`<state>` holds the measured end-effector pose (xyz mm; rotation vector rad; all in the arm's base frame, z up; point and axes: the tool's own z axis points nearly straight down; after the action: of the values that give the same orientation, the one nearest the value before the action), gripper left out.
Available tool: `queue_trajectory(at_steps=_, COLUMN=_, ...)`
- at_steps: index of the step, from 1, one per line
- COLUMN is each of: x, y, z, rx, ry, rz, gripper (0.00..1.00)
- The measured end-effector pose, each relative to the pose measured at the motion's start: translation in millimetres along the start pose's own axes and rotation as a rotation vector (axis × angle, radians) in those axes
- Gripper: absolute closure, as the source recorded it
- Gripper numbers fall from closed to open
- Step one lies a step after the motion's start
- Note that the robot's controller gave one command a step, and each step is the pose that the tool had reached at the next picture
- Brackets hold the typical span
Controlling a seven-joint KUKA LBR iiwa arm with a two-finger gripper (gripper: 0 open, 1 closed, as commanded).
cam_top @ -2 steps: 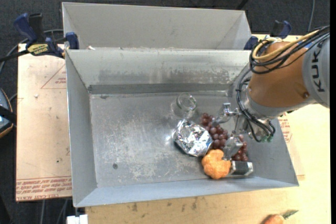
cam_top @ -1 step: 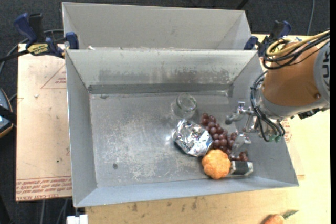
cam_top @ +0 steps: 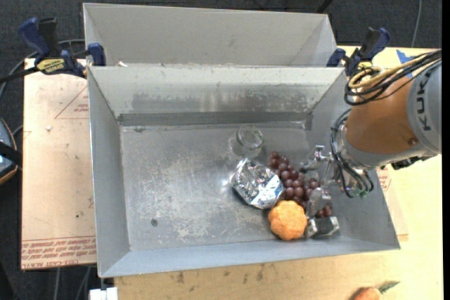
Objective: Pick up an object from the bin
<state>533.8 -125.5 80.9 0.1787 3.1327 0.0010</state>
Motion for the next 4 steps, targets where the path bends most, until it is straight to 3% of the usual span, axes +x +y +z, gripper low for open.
queue_trajectory(at_steps=1, x=-2.0, y=1.1, z=14.1, rx=0.005, ry=0.003, rz=0.069, gripper=1.0)
queue_trajectory(at_steps=4, x=0.9, y=3.7, z=-11.0, rx=0.002, ry=0.006, rz=0.084, gripper=1.0)
